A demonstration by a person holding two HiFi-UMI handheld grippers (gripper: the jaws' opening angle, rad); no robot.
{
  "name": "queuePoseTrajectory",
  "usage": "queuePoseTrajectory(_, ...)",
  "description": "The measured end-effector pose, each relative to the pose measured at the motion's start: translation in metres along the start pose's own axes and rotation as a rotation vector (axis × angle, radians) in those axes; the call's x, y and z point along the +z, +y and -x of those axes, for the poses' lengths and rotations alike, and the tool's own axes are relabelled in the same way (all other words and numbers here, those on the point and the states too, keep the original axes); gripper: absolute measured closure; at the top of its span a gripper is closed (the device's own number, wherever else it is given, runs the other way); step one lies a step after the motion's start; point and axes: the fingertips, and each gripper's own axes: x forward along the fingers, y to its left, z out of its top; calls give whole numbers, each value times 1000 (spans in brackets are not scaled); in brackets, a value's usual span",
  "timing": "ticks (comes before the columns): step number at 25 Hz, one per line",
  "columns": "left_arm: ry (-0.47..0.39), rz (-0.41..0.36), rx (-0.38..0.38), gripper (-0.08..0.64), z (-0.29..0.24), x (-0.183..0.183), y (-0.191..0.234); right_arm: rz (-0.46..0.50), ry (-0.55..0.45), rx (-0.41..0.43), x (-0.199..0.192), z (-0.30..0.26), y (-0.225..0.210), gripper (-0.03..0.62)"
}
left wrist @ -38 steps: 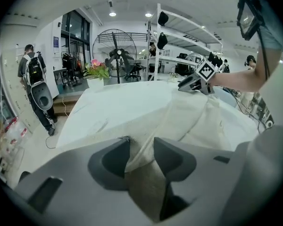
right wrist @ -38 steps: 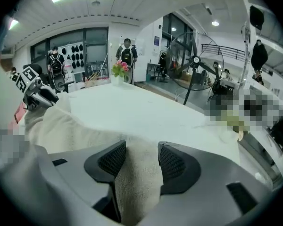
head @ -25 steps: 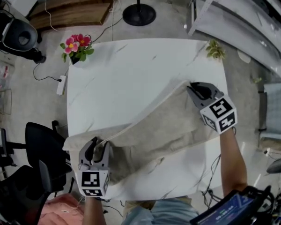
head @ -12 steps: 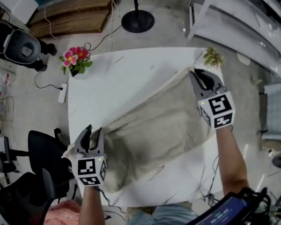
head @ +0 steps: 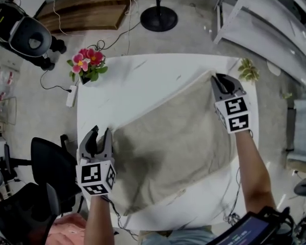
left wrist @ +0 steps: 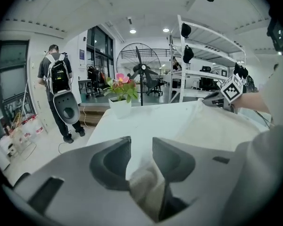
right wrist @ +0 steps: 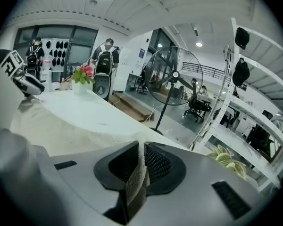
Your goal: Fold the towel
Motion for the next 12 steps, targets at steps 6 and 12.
queuePoseTrajectory(6,-26,46,-3,423,2,9,14,6,59,91,-2,-16,10,395)
queuePoseTrajectory(12,-44,65,-34,423,50,5,5,-23,-41,133,34,25,30,388)
